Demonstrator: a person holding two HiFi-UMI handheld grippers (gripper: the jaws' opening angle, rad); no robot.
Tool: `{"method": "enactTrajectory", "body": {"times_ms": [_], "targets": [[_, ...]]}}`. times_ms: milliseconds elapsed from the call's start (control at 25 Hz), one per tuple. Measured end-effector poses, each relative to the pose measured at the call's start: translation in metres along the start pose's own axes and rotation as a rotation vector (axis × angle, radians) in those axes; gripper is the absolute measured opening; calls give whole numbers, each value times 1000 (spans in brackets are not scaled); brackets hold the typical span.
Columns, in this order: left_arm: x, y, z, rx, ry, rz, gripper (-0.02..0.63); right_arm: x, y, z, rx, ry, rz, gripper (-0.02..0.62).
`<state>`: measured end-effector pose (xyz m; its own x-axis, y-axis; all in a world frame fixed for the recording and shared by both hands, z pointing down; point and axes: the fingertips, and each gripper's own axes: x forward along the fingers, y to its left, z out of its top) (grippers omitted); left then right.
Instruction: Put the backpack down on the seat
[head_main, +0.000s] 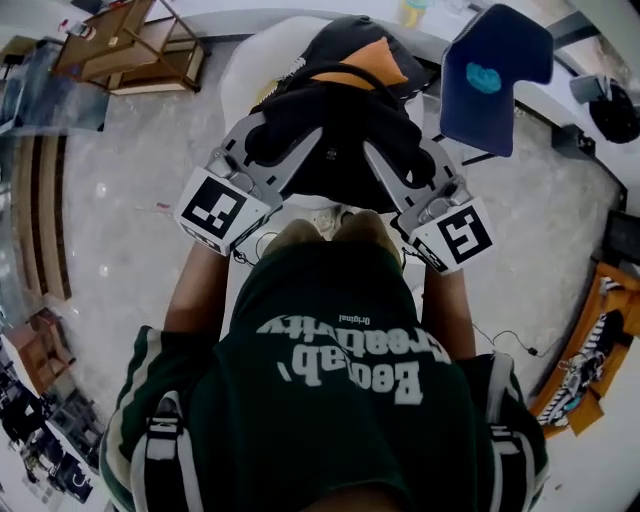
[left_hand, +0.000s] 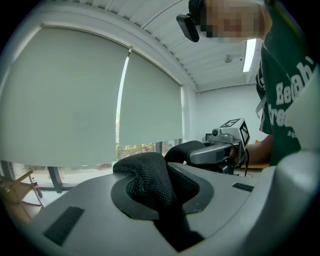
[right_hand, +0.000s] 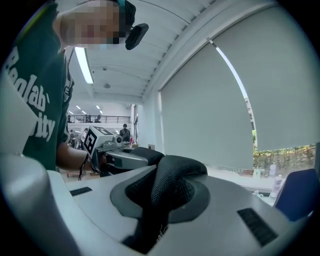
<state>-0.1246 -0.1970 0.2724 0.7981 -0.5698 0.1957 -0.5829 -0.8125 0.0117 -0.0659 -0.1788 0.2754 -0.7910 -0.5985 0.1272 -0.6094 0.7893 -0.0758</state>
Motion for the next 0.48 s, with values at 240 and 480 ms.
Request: {"method": "enactTrajectory", "body": {"times_ms": [240,480], "targets": [[14,28,-6,-37,18,145,87,25,-27,-5,-3,12,146,72],[28,60,-20,-95,13,289,87,54,-51,-18,-11,39,278,72]]}}
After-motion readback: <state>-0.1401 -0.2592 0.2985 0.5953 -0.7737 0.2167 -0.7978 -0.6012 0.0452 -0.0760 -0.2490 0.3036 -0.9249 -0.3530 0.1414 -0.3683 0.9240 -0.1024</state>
